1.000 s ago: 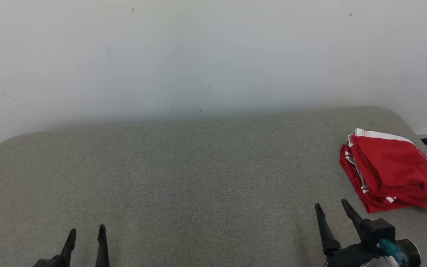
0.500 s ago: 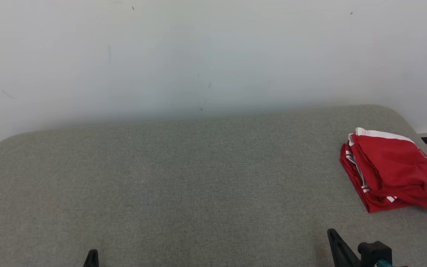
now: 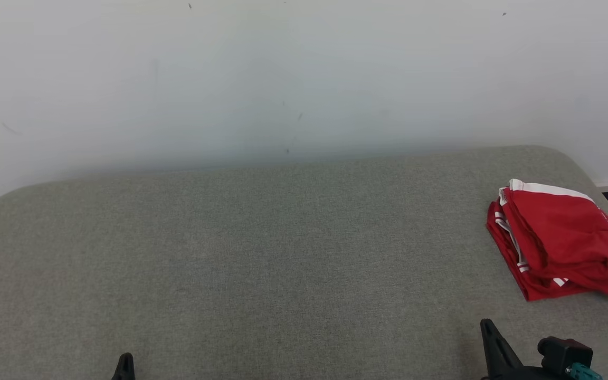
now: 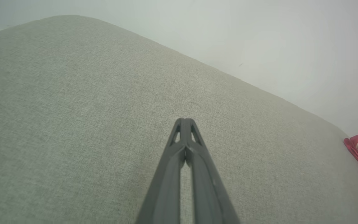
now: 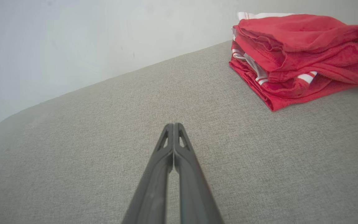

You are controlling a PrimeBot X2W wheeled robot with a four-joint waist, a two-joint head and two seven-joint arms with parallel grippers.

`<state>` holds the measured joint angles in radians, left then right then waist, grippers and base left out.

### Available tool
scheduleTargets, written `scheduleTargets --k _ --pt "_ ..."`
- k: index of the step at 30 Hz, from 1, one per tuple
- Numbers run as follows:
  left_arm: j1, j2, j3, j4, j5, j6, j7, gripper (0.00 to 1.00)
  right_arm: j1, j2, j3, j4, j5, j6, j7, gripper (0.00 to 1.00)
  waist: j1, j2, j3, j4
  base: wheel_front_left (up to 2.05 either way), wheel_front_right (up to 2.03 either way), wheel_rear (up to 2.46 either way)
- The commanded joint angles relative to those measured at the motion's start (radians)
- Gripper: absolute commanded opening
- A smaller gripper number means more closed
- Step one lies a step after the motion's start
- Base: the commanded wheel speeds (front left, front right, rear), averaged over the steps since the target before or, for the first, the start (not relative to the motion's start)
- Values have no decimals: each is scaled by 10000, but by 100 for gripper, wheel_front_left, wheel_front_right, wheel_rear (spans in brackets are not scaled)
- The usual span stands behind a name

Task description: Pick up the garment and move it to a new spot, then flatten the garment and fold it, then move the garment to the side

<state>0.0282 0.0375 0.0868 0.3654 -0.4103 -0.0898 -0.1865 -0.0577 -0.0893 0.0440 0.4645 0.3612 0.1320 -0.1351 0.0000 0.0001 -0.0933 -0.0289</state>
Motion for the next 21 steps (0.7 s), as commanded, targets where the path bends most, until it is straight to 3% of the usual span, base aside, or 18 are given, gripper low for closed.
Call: scheduleTargets --k 1,21 --pt "-319 51 39 -212 -398 -47 67 0 -268 8 -81 -235 411 -3 58 0 0 -1 11 4 0 0 0" --pt "-646 82 100 -512 -3672 -159 886 0 -374 116 -497 -807 3824 -7 733 0 0 -1 189 59 0 0 0"
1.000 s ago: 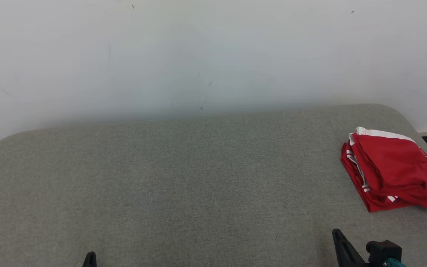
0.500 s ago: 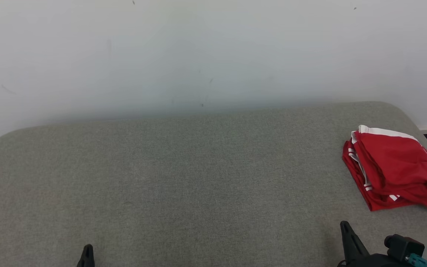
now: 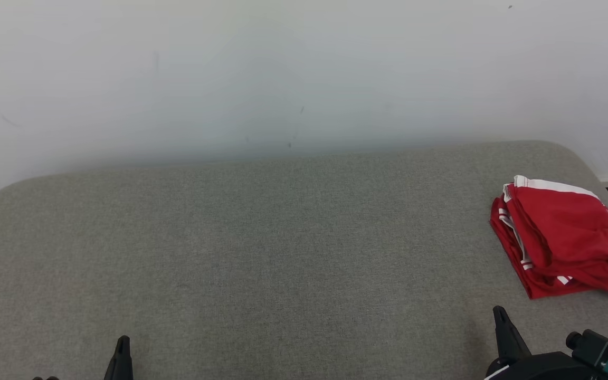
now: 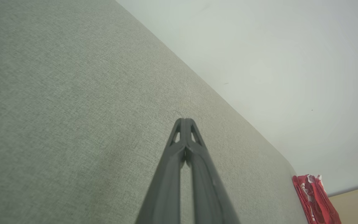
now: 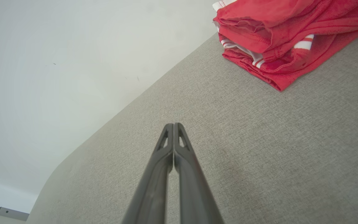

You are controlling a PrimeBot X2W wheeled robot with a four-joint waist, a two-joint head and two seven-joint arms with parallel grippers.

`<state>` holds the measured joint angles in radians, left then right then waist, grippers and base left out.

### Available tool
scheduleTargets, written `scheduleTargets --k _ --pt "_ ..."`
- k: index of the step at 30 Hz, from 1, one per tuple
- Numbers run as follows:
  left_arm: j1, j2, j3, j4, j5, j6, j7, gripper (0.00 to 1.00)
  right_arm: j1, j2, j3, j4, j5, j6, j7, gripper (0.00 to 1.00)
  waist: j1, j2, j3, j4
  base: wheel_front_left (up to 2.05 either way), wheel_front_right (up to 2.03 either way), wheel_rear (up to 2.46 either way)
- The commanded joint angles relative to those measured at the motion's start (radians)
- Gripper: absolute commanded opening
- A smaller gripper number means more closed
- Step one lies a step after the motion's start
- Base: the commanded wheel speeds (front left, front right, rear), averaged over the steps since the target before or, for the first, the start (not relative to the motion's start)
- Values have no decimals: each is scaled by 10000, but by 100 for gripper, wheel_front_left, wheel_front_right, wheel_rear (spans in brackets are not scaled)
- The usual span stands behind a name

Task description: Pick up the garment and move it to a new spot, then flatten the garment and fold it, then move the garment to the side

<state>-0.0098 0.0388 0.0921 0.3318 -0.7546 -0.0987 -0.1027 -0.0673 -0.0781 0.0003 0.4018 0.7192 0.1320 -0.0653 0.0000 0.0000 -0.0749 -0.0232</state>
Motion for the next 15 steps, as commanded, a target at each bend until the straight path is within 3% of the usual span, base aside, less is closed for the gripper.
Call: scheduleTargets --k 1,15 --pt "-276 70 51 -187 -374 -74 82 0 -283 10 -79 -203 385 -7 61 0 0 0 13 5 0 0 0" --pt "-461 85 93 -331 -2160 -132 538 0 -333 68 -317 -504 2245 -10 445 0 0 0 131 41 0 0 0"
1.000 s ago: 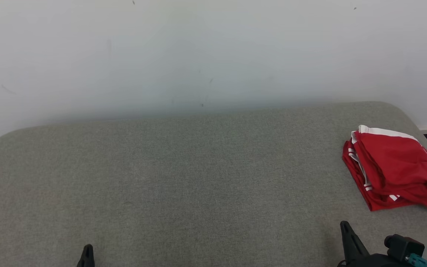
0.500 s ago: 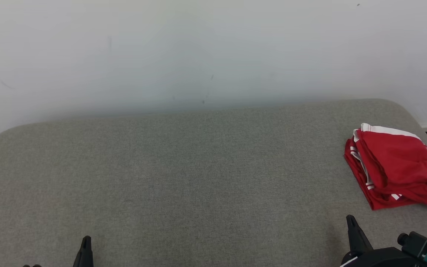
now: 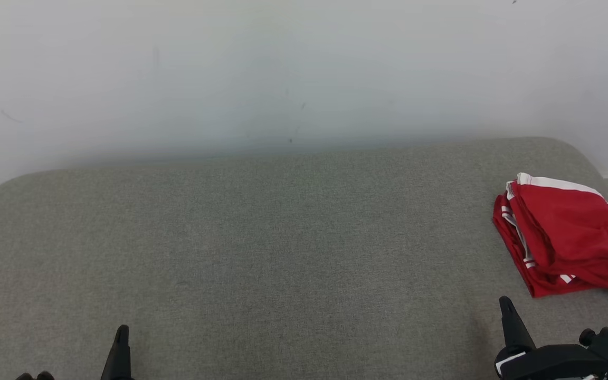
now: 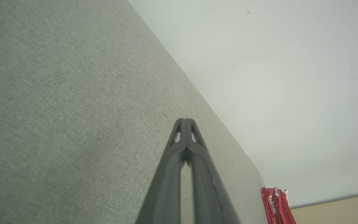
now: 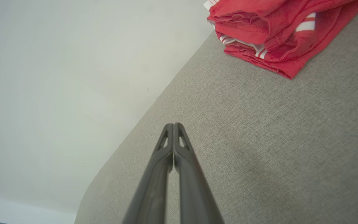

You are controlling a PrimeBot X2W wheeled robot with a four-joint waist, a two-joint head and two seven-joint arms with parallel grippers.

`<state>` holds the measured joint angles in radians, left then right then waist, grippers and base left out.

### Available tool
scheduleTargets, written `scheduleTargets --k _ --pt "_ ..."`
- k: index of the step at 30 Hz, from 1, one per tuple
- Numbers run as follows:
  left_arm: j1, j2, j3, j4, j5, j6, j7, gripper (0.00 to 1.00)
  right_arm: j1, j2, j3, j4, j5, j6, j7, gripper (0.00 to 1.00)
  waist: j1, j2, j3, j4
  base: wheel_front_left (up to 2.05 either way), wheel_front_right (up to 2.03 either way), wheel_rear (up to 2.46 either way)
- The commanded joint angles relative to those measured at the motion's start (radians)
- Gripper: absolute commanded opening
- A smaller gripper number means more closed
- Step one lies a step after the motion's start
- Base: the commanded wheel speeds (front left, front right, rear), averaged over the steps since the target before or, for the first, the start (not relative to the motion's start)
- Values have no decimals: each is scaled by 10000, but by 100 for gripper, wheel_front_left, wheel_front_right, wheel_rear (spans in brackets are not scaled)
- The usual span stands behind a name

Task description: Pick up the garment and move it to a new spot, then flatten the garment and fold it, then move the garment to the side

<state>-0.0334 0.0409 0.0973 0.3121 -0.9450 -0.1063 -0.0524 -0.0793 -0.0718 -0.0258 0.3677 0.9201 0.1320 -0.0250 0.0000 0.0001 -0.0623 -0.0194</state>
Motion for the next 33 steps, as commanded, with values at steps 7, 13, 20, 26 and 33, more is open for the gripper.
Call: scheduleTargets --k 7,13,20,26,33 --pt "-306 71 57 -195 -954 -83 216 0 -238 30 -151 -278 950 -11 186 0 0 -1 57 18 0 0 0" --pt "-381 77 73 -249 -1610 -89 382 0 -265 53 -238 -389 1631 -12 334 0 0 -1 107 34 0 0 0" --pt "-447 83 89 -307 -2313 -117 572 0 -287 78 -336 -511 2385 -13 489 0 0 -1 166 52 0 0 0" --pt "-510 88 102 -351 -2897 -144 717 0 -307 100 -414 -602 2989 -15 608 0 0 -1 217 67 0 0 0" --pt "-557 93 117 -399 -3537 -172 890 0 -310 120 -503 -709 3660 -15 752 0 0 -1 277 85 0 0 0"
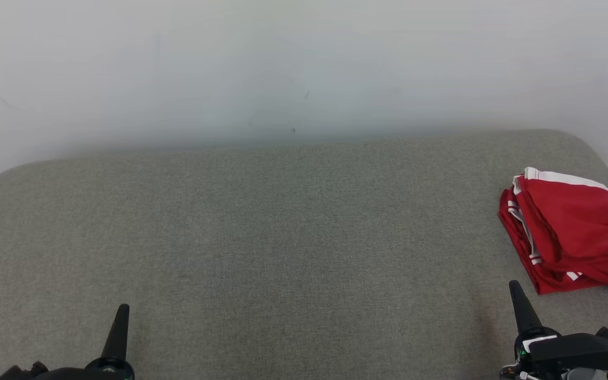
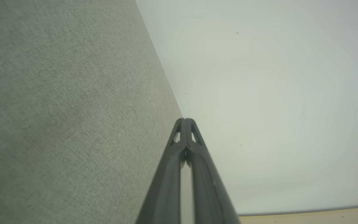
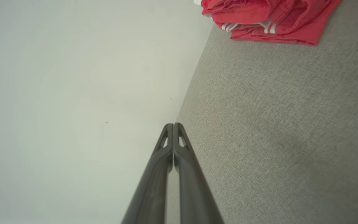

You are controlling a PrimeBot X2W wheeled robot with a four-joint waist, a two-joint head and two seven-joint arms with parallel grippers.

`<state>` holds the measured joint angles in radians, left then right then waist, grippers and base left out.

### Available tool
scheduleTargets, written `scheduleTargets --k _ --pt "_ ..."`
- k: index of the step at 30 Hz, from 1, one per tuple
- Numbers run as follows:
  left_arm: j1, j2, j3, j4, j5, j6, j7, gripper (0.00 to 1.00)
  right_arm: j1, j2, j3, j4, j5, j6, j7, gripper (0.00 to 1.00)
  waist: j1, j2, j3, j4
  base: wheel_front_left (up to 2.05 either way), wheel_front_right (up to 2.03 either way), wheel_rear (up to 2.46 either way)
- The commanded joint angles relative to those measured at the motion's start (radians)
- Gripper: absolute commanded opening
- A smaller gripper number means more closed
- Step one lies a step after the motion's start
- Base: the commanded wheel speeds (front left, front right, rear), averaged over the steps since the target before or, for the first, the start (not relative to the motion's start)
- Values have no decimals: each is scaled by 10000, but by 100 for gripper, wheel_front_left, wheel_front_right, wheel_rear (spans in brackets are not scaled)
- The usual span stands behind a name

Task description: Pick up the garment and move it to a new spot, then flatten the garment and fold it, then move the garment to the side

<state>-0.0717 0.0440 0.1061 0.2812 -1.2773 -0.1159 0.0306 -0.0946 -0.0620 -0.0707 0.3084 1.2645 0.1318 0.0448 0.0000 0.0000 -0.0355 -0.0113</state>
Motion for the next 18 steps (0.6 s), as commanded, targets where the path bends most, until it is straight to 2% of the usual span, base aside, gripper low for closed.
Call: scheduleTargets --k 1,18 --pt "-181 64 31 -97 -298 -81 77 0 -158 26 -63 -131 317 -13 70 0 0 0 17 6 0 0 0" --pt "-313 72 67 -208 -1637 -109 416 0 -191 67 -242 -341 1691 -16 352 0 0 0 153 48 0 0 0"
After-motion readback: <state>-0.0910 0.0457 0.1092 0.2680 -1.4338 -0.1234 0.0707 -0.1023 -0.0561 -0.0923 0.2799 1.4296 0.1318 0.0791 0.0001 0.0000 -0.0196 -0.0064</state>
